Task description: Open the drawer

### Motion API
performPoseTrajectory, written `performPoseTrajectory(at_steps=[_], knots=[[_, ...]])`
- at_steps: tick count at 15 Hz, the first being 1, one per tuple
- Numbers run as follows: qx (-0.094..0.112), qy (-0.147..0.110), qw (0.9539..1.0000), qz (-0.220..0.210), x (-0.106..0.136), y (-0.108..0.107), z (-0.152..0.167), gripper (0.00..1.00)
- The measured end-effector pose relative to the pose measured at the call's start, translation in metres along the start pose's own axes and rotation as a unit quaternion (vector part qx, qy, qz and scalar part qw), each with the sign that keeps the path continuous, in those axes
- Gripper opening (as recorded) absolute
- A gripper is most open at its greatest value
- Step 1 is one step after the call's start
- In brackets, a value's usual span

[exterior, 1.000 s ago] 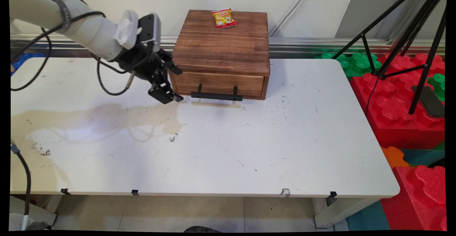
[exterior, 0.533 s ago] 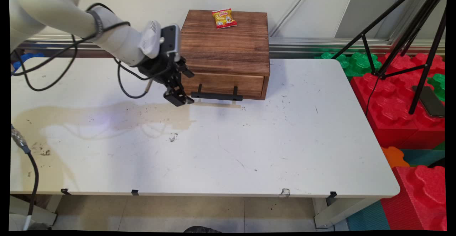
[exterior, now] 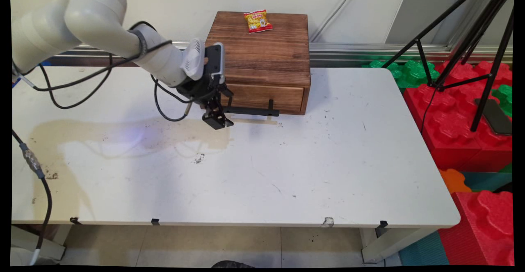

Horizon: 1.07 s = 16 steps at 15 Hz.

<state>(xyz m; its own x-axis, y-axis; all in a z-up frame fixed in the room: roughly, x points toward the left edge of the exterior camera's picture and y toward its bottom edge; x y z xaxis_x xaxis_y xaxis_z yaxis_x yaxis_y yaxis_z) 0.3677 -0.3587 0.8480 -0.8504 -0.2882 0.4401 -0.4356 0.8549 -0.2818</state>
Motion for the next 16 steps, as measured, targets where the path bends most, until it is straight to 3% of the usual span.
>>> performPoseTrajectory(at_steps=[16], knots=[[-0.003,-0.007,0.9999,0.014,0.010,0.009,0.056,1.00]])
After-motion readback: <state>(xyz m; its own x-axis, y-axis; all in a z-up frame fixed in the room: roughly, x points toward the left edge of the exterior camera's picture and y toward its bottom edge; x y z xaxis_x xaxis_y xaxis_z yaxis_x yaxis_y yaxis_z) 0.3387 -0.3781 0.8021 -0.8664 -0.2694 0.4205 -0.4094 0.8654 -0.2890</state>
